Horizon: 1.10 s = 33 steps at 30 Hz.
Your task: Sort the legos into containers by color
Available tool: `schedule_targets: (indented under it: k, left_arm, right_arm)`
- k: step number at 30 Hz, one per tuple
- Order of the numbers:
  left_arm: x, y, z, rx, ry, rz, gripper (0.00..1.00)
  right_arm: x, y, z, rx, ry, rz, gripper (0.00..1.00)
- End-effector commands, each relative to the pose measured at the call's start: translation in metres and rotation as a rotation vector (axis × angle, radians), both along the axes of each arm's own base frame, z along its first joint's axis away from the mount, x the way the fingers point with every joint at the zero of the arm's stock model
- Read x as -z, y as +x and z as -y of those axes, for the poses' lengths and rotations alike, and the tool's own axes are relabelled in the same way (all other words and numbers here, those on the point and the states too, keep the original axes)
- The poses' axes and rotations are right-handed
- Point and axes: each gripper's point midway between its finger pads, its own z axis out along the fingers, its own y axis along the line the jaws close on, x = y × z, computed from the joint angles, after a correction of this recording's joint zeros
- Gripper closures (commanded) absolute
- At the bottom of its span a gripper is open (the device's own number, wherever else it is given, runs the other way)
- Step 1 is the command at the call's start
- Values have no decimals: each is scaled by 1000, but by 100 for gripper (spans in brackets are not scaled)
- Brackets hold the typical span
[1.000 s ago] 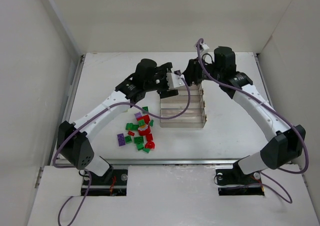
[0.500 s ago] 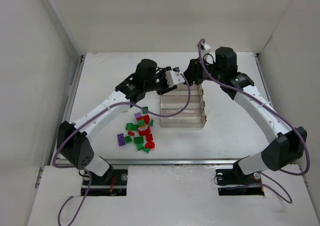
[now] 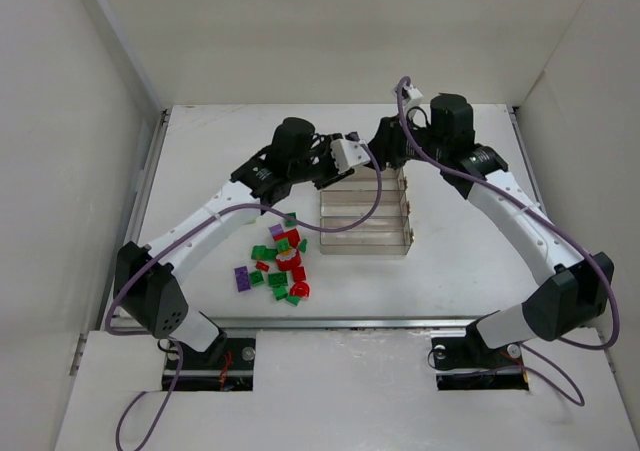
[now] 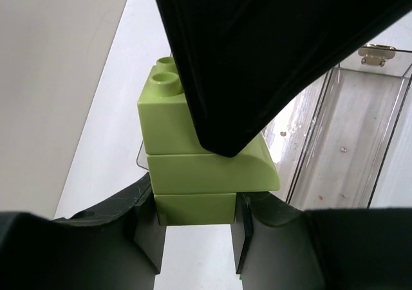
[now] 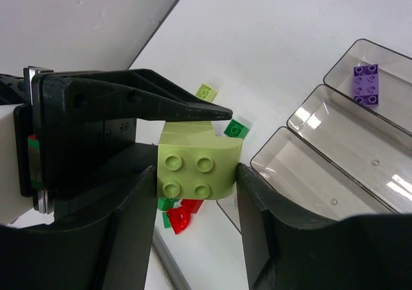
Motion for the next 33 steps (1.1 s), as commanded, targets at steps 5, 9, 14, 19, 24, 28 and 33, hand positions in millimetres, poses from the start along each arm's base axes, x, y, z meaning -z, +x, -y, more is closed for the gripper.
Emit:
schedule_targets:
  k: [5, 9, 14, 19, 24, 28, 33]
  left_arm:
    - [-7, 3, -17, -28, -14, 17, 100]
    - [17, -2, -32, -45, 15, -33, 100]
    - [28, -6, -40, -60, 24, -58, 100]
    - [29, -4, -47, -93, 26, -60, 100]
    - [30, 8, -66, -217, -6, -97, 100]
    - [30, 14, -81, -303, -37, -112, 100]
    - [34, 15, -91, -341, -52, -116, 100]
  right_arm:
    - [-1, 24, 22, 101, 5, -5, 100]
    - [-6, 30, 34, 154, 3, 17, 100]
    - [-9, 37, 32, 156, 12, 18, 100]
    - [-2, 46, 30, 160, 3, 2, 100]
    - [40, 85, 46, 339, -107, -90, 100]
    - [112, 111, 41, 332, -221, -245, 100]
    - [120, 118, 28, 314, -210, -220, 100]
